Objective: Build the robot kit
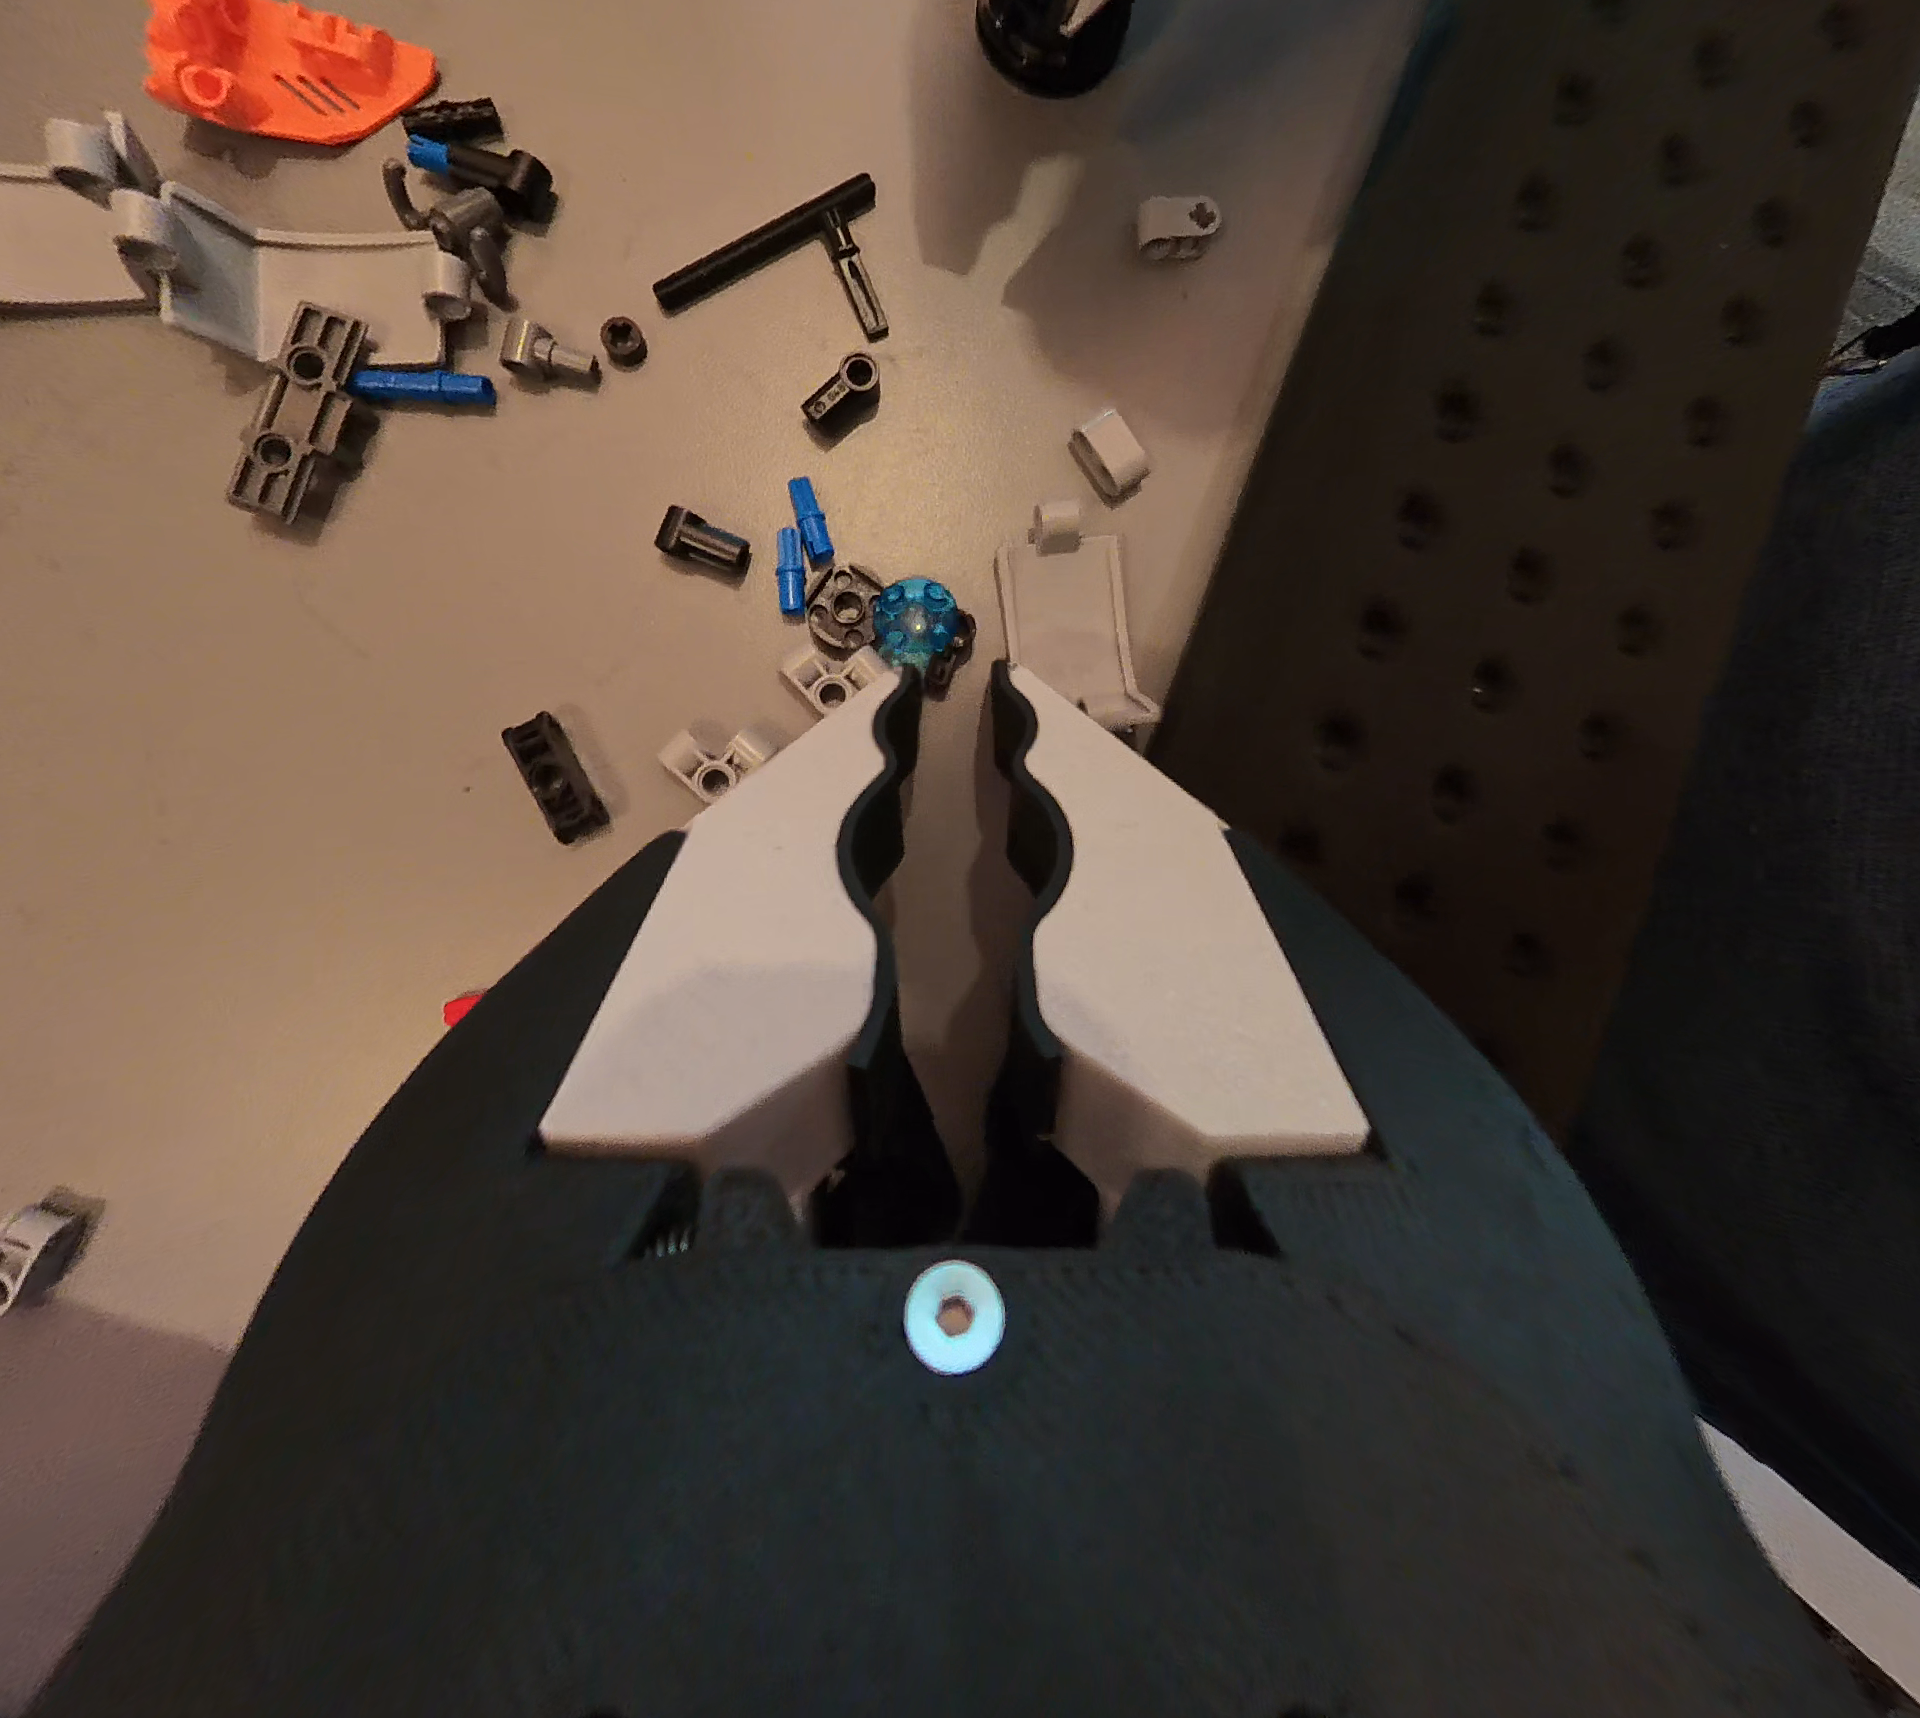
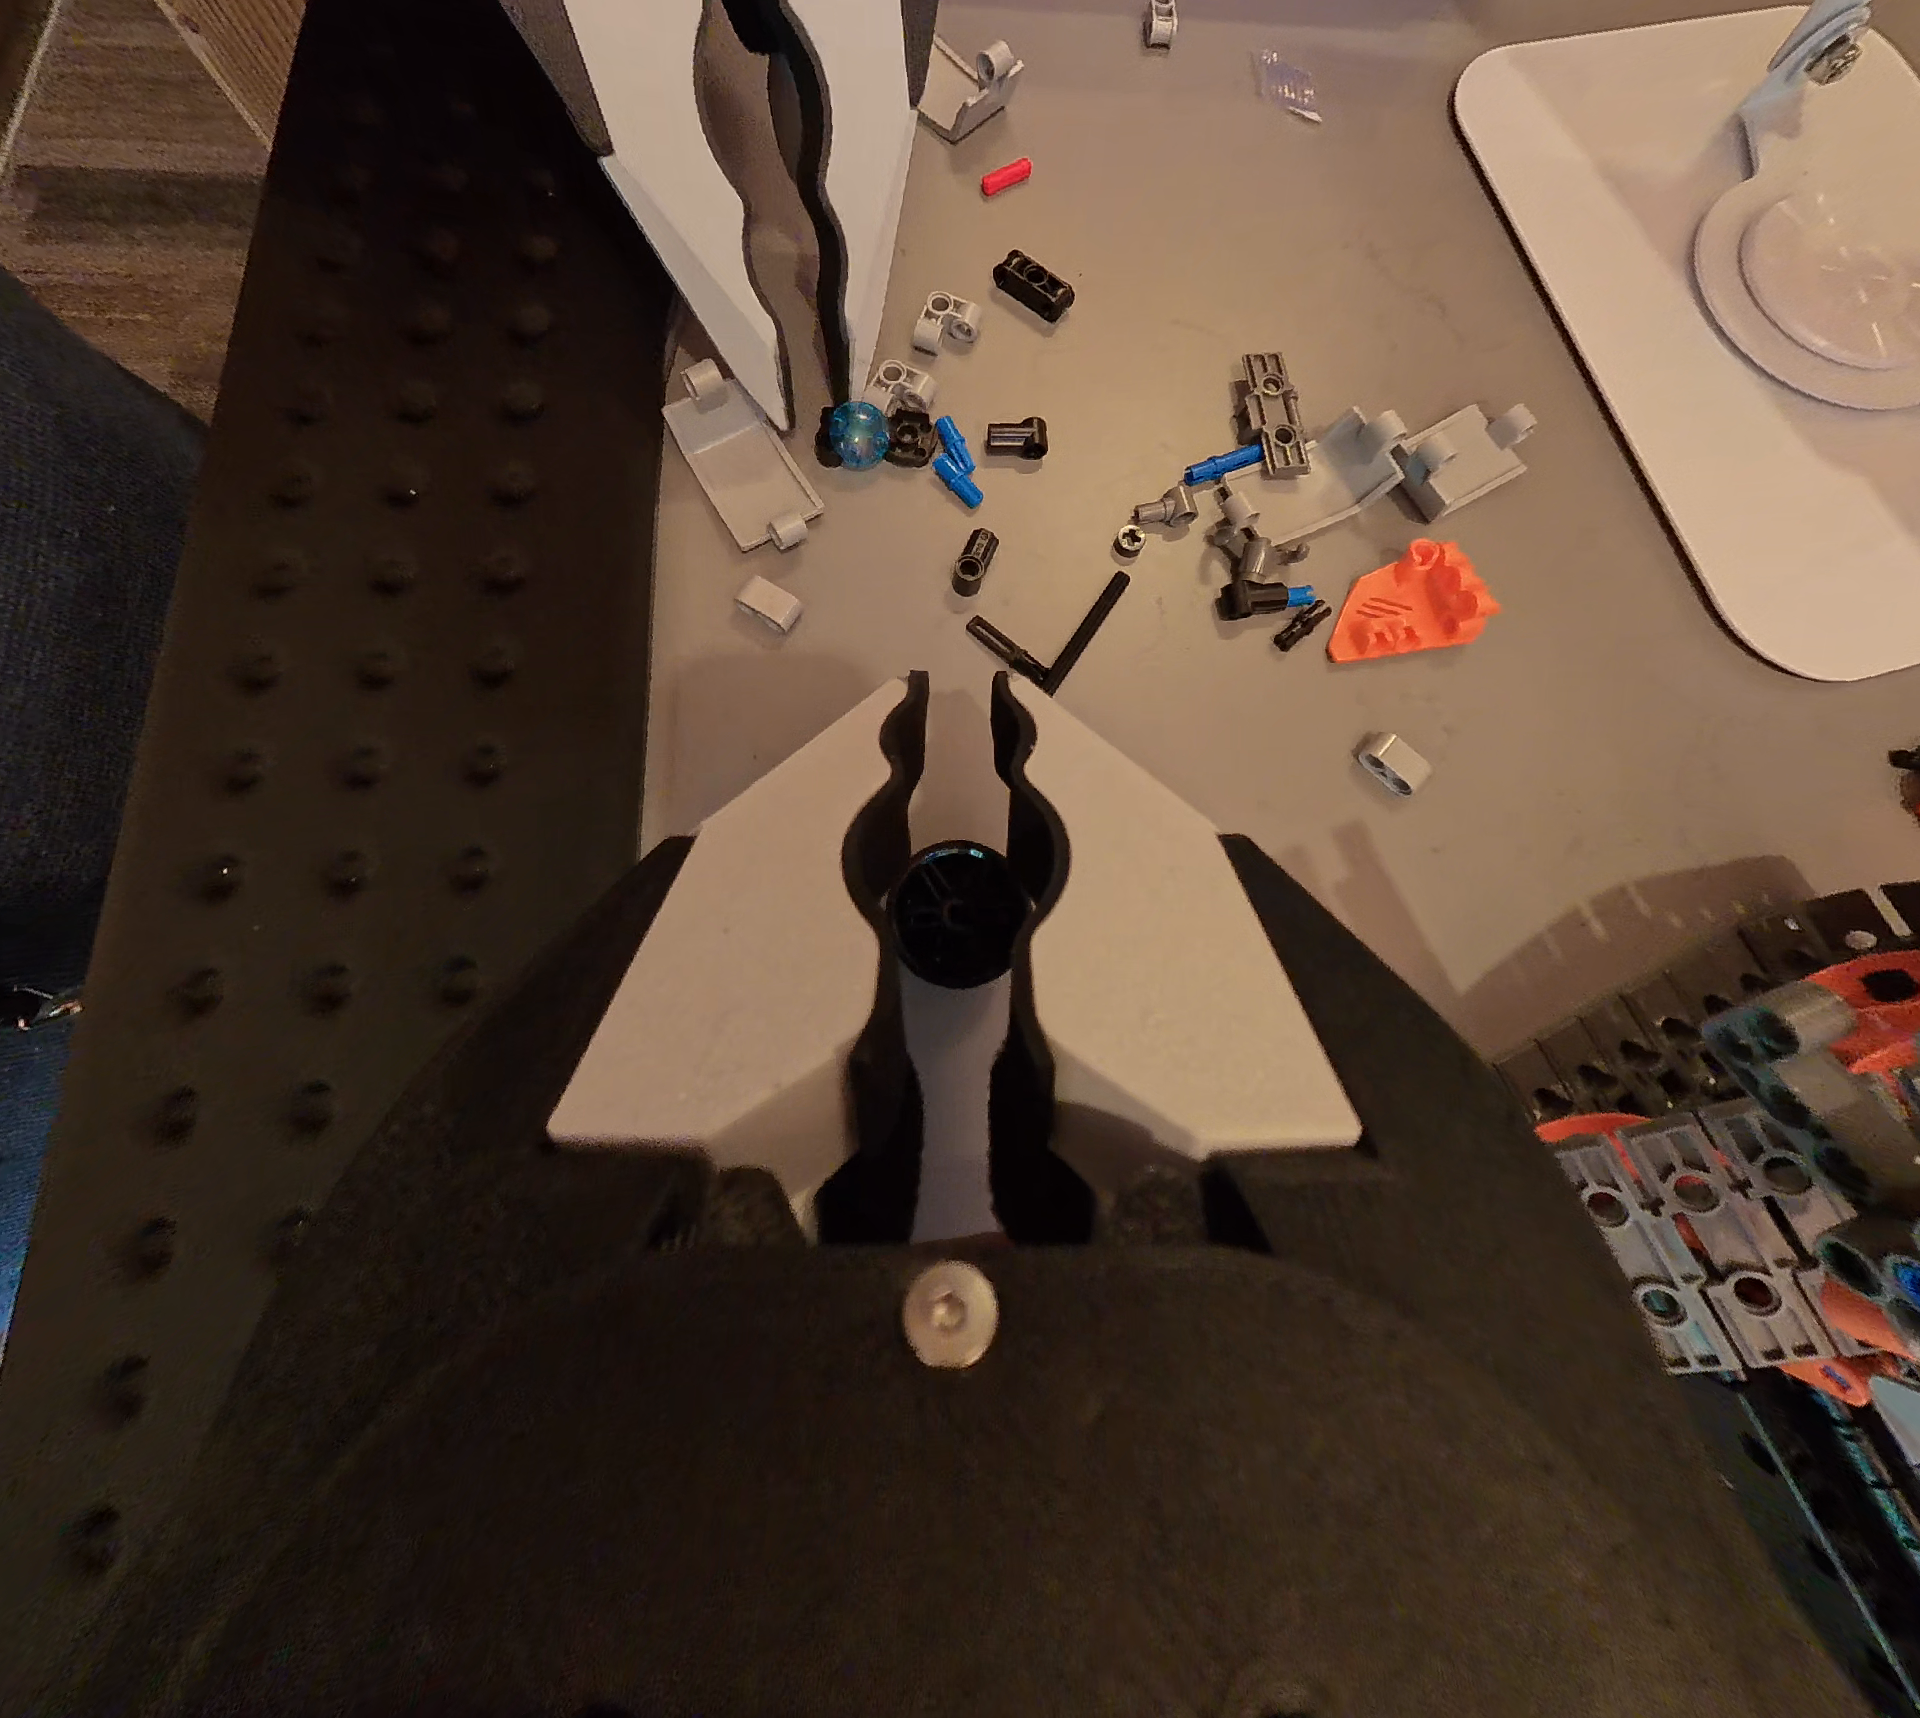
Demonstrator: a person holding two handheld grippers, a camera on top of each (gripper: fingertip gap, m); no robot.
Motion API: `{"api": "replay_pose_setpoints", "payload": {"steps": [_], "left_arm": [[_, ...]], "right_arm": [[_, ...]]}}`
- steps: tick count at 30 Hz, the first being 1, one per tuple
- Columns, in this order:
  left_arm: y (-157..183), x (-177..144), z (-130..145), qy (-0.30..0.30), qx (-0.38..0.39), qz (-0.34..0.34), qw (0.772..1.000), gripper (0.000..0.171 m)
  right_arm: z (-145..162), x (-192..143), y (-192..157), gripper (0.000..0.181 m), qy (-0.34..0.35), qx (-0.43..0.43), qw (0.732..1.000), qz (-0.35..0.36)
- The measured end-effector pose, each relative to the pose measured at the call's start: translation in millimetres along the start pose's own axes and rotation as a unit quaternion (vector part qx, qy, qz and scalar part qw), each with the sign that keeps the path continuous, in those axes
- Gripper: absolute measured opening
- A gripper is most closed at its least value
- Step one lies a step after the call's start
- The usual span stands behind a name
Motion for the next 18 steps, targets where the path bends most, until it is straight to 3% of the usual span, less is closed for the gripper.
{"api": "replay_pose_setpoints", "payload": {"steps": [9, 14, 18], "left_arm": [[1, 4, -3, 0.022, 0.001, -0.004, 1.000, 0.002], [1, -13, -18, 0.147, -0.068, 0.037, 0.986, 0.002], [-5, -16, -22, 0.218, -0.178, 0.110, 0.953, 0.002]], "right_arm": [[0, -2, 0, 0.009, 0.011, 0.003, 1.000, 0.000], [-7, -2, -2, 0.010, 0.047, 0.045, 0.998, -0.004], [-15, 0, -8, 0.011, 0.077, 0.059, 0.995, -0.018]]}}
Point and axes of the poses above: each gripper's, where its closed fingertips meet, x out along the fingers, z out of its underside, y = z × x across the jaws, the point moved 9 cm from there along -x, back along the fingers, and after that the axes turned 10 degrees about y, right-handed, at the moved point
